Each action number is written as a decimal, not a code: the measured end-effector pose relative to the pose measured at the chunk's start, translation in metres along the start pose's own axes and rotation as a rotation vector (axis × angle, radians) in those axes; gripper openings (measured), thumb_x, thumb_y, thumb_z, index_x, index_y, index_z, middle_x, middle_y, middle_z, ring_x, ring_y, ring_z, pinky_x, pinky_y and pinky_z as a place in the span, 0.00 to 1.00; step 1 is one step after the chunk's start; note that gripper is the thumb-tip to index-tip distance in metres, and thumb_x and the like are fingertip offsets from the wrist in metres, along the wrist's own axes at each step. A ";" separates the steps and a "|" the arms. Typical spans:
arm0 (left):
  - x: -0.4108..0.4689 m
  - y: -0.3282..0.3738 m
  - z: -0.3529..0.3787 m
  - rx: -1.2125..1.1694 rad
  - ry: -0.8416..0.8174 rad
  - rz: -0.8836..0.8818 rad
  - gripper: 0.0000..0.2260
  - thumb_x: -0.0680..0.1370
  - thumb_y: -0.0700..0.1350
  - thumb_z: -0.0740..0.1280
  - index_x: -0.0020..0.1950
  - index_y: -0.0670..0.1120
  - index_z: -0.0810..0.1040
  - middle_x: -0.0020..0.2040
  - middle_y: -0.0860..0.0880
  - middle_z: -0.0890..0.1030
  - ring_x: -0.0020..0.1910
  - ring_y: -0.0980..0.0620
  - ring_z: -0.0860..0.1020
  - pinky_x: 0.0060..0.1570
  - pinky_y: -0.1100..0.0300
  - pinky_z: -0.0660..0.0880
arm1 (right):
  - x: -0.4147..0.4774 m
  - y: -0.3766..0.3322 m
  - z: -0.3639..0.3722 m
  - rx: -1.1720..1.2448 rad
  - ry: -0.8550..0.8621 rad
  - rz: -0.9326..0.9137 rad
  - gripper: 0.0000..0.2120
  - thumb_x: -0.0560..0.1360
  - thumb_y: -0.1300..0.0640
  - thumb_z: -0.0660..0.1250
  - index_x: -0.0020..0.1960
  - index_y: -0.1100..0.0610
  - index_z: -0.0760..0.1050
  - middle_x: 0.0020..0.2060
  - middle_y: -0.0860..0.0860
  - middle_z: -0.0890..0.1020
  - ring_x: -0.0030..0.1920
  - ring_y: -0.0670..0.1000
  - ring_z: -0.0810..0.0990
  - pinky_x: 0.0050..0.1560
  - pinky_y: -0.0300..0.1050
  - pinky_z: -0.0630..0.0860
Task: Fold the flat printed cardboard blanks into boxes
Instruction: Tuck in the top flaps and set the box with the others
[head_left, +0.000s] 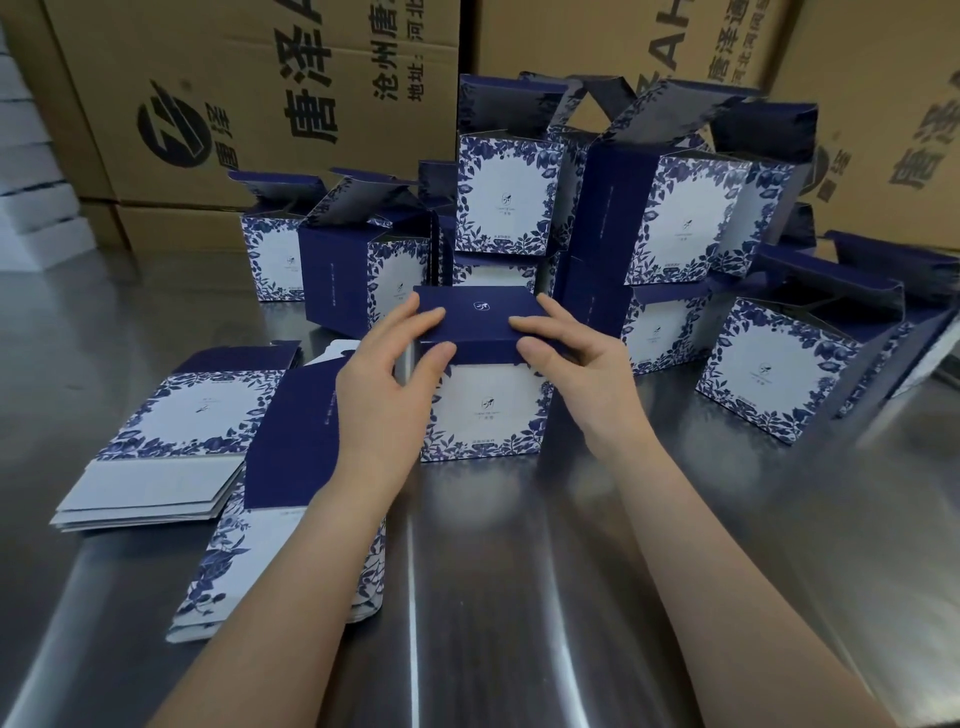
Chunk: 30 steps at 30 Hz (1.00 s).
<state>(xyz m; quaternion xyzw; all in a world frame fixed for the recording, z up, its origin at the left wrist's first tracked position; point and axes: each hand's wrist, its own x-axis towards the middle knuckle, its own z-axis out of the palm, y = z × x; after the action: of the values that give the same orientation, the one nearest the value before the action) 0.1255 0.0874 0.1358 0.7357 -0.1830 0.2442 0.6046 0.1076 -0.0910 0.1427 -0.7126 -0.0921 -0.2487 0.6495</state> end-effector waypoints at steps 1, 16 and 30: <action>-0.001 0.000 0.001 0.014 0.008 0.042 0.12 0.78 0.41 0.70 0.60 0.53 0.80 0.66 0.58 0.75 0.64 0.66 0.71 0.67 0.70 0.66 | 0.000 0.001 0.001 0.015 0.010 -0.007 0.15 0.75 0.64 0.71 0.47 0.42 0.84 0.62 0.43 0.76 0.71 0.38 0.67 0.62 0.44 0.75; -0.001 0.002 0.010 0.074 0.065 0.094 0.04 0.76 0.39 0.72 0.50 0.46 0.83 0.55 0.53 0.81 0.55 0.64 0.75 0.55 0.76 0.66 | -0.002 0.002 0.008 0.031 0.039 -0.010 0.13 0.72 0.62 0.74 0.43 0.42 0.84 0.61 0.36 0.74 0.71 0.41 0.68 0.59 0.37 0.74; 0.004 0.005 0.010 -0.086 0.037 -0.027 0.07 0.74 0.38 0.74 0.44 0.50 0.82 0.52 0.54 0.79 0.53 0.67 0.75 0.56 0.69 0.70 | -0.002 0.001 0.010 0.034 0.053 0.011 0.14 0.74 0.63 0.72 0.44 0.44 0.84 0.63 0.43 0.76 0.71 0.36 0.67 0.68 0.46 0.70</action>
<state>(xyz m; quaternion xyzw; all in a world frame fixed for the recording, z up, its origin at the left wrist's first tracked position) 0.1276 0.0767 0.1407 0.7070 -0.1722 0.2414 0.6421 0.1089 -0.0812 0.1403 -0.6951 -0.0749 -0.2622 0.6651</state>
